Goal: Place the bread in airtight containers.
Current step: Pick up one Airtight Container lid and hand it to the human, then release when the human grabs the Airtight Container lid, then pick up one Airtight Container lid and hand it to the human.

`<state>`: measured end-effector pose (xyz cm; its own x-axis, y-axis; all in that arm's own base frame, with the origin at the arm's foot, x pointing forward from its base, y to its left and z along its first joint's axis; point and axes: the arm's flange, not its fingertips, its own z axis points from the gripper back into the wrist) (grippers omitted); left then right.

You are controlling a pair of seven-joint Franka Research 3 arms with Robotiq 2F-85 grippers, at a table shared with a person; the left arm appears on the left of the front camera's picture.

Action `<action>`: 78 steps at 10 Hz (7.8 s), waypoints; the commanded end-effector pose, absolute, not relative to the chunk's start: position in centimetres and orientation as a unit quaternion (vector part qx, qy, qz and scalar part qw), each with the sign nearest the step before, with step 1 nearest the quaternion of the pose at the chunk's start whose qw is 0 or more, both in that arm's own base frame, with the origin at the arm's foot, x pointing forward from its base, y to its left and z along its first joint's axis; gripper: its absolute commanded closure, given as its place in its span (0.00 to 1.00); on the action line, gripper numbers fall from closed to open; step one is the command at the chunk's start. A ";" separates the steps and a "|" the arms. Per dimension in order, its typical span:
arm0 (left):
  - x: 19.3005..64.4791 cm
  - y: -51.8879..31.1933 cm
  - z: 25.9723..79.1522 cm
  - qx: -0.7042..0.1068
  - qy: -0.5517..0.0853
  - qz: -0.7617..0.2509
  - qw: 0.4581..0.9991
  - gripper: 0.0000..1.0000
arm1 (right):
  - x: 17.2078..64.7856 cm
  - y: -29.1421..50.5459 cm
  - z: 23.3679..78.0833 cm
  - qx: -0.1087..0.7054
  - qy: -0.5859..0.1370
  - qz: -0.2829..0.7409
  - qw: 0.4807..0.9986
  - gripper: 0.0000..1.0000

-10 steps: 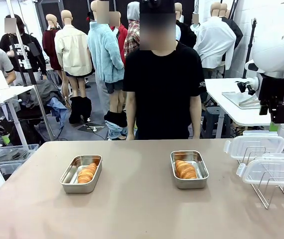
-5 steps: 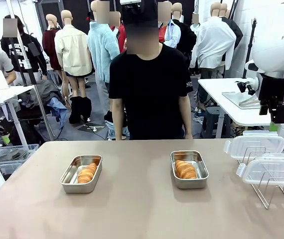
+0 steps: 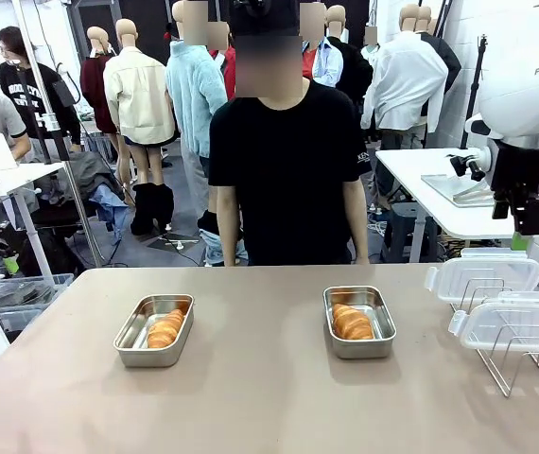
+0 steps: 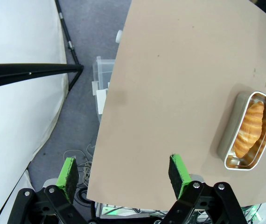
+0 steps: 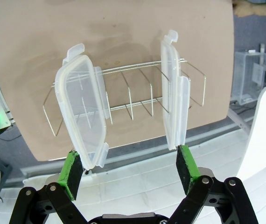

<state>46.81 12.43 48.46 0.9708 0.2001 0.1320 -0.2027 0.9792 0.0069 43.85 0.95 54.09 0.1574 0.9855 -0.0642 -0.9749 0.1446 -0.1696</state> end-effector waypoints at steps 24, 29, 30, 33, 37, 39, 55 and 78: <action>46.8 12.5 48.4 0.010 -0.066 0.103 0.992 0.00 | 43.3 0.3 41.2 -0.069 0.032 0.599 0.797 0.66; 46.8 12.5 48.4 0.010 -0.066 0.103 0.992 0.00 | 43.6 0.3 41.3 -0.064 0.032 0.606 0.792 1.00; 46.8 12.5 48.4 0.010 -0.066 0.103 0.992 0.00 | 43.7 0.3 41.3 -0.063 0.035 0.608 0.791 1.00; 46.8 12.5 48.4 0.010 -0.066 0.103 0.992 0.00 | 43.0 0.4 41.5 -0.056 0.032 0.605 0.794 1.00; 46.8 12.5 48.4 0.010 -0.066 0.103 0.992 0.00 | 43.0 0.4 41.5 -0.056 0.032 0.605 0.794 1.00; 46.8 12.5 48.4 0.010 -0.066 0.103 0.992 0.00 | 43.0 0.4 41.5 -0.056 0.033 0.609 0.790 1.00; 46.8 12.5 48.4 0.010 -0.066 0.103 0.992 0.00 | 60.0 4.2 62.8 0.198 -0.083 0.238 0.947 1.00; 46.8 12.5 48.4 0.010 -0.066 0.103 0.992 0.00 | 45.3 -3.4 57.5 -0.017 -0.052 0.676 0.734 0.00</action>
